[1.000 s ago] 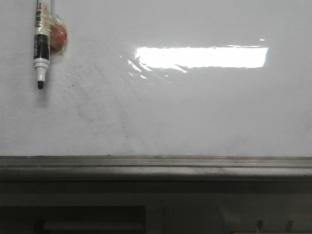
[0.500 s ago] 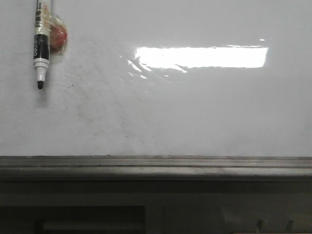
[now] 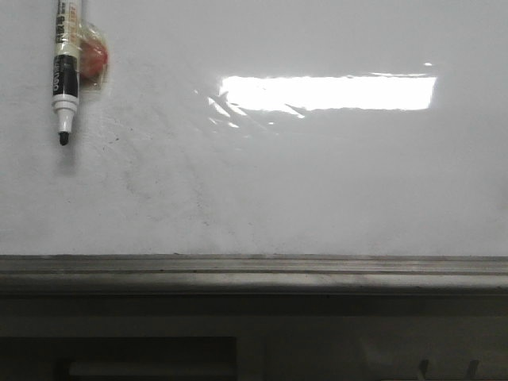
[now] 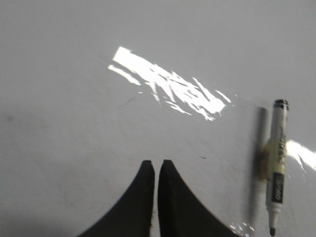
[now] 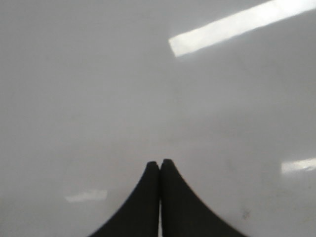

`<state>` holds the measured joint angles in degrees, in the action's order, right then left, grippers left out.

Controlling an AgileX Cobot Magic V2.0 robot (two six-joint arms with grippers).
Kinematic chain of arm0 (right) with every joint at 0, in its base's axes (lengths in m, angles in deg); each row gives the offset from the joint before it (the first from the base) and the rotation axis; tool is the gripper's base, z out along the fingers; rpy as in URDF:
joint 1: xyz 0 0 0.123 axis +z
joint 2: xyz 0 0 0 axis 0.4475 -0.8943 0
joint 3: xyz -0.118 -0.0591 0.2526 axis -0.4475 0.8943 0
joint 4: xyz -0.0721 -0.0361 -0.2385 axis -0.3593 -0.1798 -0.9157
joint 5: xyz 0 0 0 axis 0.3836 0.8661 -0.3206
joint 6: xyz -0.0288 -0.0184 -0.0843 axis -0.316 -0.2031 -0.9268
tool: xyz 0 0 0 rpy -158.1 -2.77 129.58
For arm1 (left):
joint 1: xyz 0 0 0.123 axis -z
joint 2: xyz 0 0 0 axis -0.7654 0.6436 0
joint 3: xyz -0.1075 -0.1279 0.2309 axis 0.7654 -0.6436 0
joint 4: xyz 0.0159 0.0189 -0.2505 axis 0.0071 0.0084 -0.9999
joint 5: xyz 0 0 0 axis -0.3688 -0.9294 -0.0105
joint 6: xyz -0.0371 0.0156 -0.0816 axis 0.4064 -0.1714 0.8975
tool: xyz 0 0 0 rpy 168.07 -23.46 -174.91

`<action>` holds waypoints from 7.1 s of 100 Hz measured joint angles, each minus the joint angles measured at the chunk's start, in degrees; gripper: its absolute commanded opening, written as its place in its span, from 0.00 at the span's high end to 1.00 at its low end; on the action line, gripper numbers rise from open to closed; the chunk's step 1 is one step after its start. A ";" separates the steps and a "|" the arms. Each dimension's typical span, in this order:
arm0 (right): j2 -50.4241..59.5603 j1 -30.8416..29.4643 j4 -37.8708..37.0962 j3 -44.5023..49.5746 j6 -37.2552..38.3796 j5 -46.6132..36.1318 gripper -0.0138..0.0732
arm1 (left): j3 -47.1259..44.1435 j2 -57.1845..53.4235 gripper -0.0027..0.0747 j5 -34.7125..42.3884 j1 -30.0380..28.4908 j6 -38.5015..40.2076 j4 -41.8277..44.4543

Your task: Write number 6 on whiteboard

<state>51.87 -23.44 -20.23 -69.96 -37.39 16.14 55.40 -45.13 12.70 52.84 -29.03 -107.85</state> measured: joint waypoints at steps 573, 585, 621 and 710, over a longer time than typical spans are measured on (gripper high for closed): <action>-49.89 21.00 15.47 -30.12 -33.91 15.80 0.89 | 24.72 38.72 0.40 -1.51 15.68 -19.87 8.25; -47.58 19.79 10.48 -30.12 -28.26 16.40 0.89 | 24.72 38.72 0.40 -1.51 15.68 -19.87 8.25; -47.50 22.00 12.33 -31.01 -28.46 9.83 0.89 | 24.72 38.59 0.40 -1.51 15.68 -19.87 8.25; -55.43 26.52 9.31 -45.22 -29.98 29.95 0.89 | 25.91 50.27 0.40 7.61 50.88 -25.81 10.41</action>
<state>-3.56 3.08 -10.92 -115.18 -67.37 46.09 81.31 5.15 20.31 103.73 -54.84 -97.44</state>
